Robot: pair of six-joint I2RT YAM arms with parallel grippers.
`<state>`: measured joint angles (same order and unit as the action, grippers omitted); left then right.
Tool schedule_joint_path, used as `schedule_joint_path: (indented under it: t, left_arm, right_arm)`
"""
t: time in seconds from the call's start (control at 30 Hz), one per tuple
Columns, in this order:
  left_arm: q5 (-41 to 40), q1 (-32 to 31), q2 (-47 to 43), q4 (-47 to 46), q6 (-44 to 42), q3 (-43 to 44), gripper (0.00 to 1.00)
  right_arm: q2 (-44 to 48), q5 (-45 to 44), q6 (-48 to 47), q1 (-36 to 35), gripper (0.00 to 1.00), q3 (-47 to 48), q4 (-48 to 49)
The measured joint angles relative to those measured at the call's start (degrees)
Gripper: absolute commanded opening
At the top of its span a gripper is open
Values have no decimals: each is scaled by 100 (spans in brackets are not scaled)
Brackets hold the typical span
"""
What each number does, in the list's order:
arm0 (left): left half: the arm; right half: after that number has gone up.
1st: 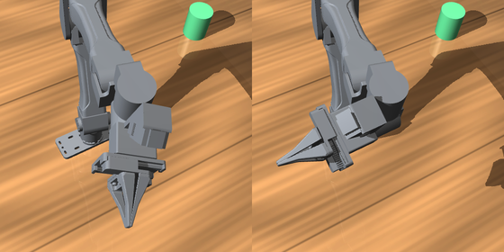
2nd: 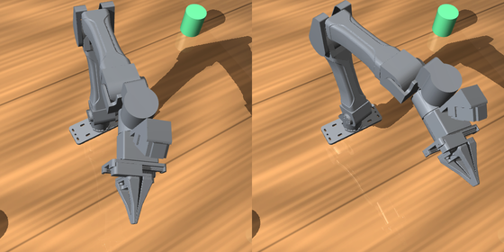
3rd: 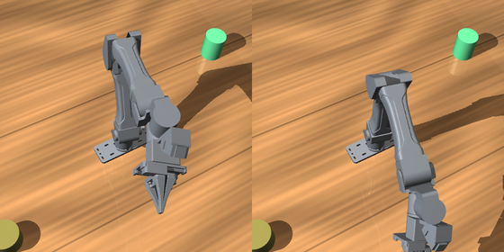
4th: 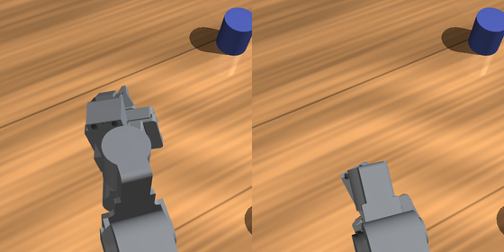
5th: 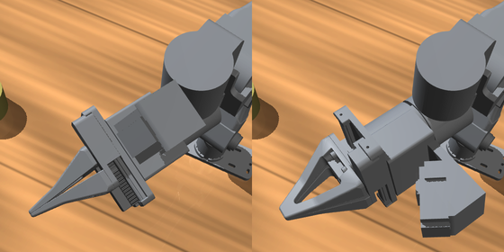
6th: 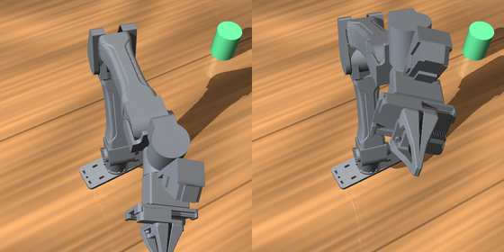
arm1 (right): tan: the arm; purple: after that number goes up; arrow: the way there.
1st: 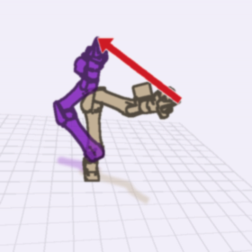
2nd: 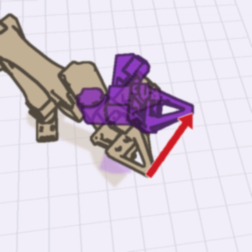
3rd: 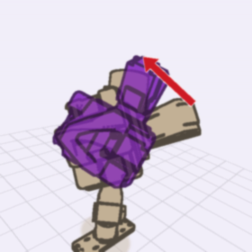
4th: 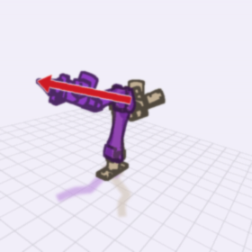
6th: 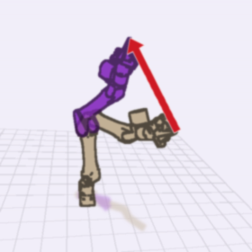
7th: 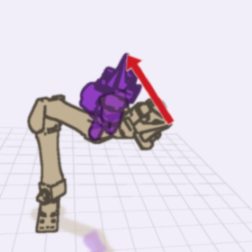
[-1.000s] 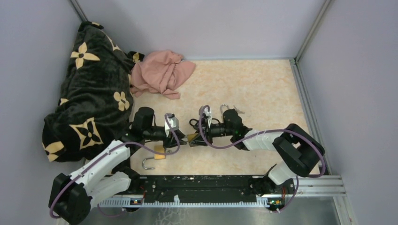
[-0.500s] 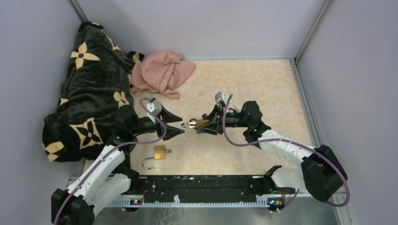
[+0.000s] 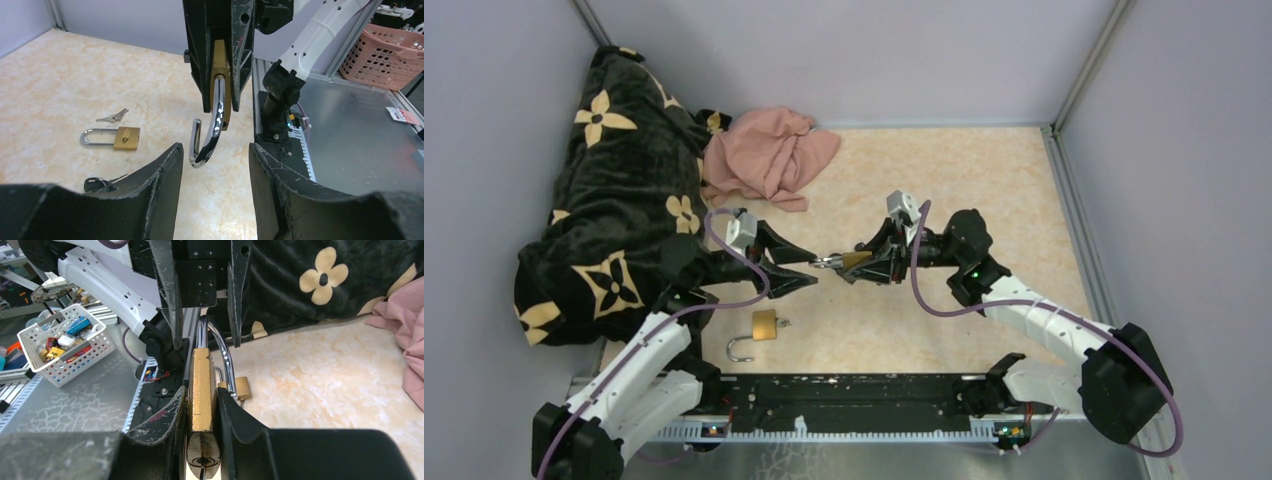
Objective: Lock with the key
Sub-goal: Lock the lock.
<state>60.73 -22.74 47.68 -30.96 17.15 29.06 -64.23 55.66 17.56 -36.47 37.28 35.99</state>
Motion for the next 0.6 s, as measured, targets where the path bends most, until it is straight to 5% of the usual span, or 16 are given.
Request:
schedule_joint_path:
  t: [0.27,0.37,0.6]
  left_arm:
    - [-70,-260,155,-328,105,-2,27]
    - [-140,-363,251,-391,101,-2,2]
    - [-232,-452,356,-590,129,-2,0]
  right_arm:
    - [0,-4,0,0,0,2,-55]
    - [0,20,2,0,0,2,-59]
    - [17,-11,-109,37,0,2,-68]
